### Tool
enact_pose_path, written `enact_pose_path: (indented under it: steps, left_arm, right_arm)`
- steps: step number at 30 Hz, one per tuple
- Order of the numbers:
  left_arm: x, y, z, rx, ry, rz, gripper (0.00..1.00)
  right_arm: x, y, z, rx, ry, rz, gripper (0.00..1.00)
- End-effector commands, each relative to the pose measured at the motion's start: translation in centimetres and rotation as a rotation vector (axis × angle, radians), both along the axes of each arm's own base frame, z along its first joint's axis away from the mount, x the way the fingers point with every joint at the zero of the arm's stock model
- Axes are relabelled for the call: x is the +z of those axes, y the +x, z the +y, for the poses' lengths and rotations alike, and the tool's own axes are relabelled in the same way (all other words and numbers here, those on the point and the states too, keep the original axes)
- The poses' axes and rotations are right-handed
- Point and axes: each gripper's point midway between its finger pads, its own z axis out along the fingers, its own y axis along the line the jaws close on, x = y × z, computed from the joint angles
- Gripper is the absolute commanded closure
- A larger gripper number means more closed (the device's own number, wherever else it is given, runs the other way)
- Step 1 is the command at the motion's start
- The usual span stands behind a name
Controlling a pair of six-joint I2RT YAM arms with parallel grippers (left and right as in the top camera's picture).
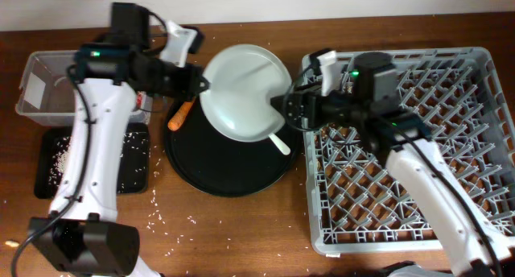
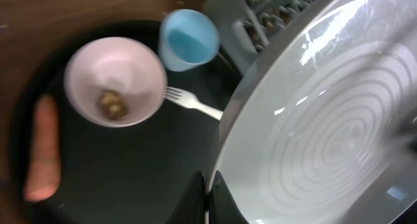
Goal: Sort waste into correct bins and load items into the dishwasher rack
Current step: 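Bring the empty plate over the round tray and grasp it with the right gripper, then place the white plate upright in the dish rack with the right gripper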
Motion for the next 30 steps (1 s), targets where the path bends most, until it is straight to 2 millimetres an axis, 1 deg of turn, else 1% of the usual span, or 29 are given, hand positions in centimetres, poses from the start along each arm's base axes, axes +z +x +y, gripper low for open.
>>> enact_pose_path:
  steps: [1,3,5,7,9,10,13,15,18,23,24,25,26,27,28,29,30]
  left_arm:
    - [0.9,-0.5,-1.8,-0.053,0.052,-0.063,1.00]
    - [0.5,-0.1,-1.0,-0.020,0.103,-0.064,1.00]
    - [0.3,0.1,-0.5,0.008,0.129,-0.061,1.00]
    - [0.3,0.1,-0.5,0.008,0.128,-0.061,1.00]
    - [0.3,0.1,-0.5,0.008,0.128,-0.062,1.00]
    - [0.3,0.1,-0.5,0.008,0.128,-0.062,1.00]
    - [0.3,0.1,-0.5,0.008,0.128,-0.062,1.00]
    - [0.3,0.1,-0.5,0.008,0.128,-0.062,1.00]
    - [0.2,0.2,-0.4,0.011,0.132,-0.062,1.00]
    - [0.1,0.3,-0.2,0.019,0.147,-0.064,0.99]
    - [0.1,0.3,-0.2,0.019,0.147,-0.064,0.94]
    - [0.1,0.3,-0.2,0.019,0.147,-0.065,0.78]
    - [0.1,0.3,-0.2,0.019,0.147,-0.065,0.67]
    - [0.1,0.3,-0.2,0.019,0.147,-0.065,0.51]
    - [0.2,0.3,-0.2,0.019,0.147,-0.065,0.20]
    - [0.2,0.3,-0.2,0.019,0.147,-0.068,0.02]
    - [0.2,0.4,-0.2,0.019,0.147,-0.072,0.01]
  right_arm:
    - [0.2,-0.1,0.9,0.016,0.026,0.021,0.25]
    - [0.3,0.1,0.7,0.007,0.026,0.016,0.30]
    - [0.3,0.5,0.1,-0.010,0.025,0.018,0.41]
    - [0.2,0.9,-0.8,-0.033,0.024,0.022,0.52]
    - [0.0,1.3,-1.8,-0.058,0.022,0.031,0.60]
    - [-0.1,1.4,-2.2,-0.071,0.019,0.037,0.66]
    - [-0.3,1.6,-2.4,-0.084,0.009,0.040,0.82]
    - [-0.5,1.7,-2.7,-0.101,-0.004,0.043,0.89]
    - [-1.0,1.8,-3.1,-0.127,-0.026,0.056,0.96]
    - [-1.3,1.9,-3.4,-0.142,-0.041,0.062,0.96]
    - [-1.4,1.8,-3.4,-0.144,-0.045,0.065,0.96]
    - [-1.4,1.8,-3.4,-0.144,-0.045,0.065,0.96]
    - [-1.4,1.8,-3.4,-0.144,-0.044,0.064,0.96]
    - [-1.4,1.8,-3.4,-0.145,-0.045,0.063,0.96]
    - [-1.4,1.9,-3.5,-0.146,-0.049,0.061,0.96]
    - [-1.5,1.9,-3.5,-0.149,-0.052,0.063,0.96]
    - [-1.7,1.9,-3.7,-0.159,-0.061,0.068,0.96]
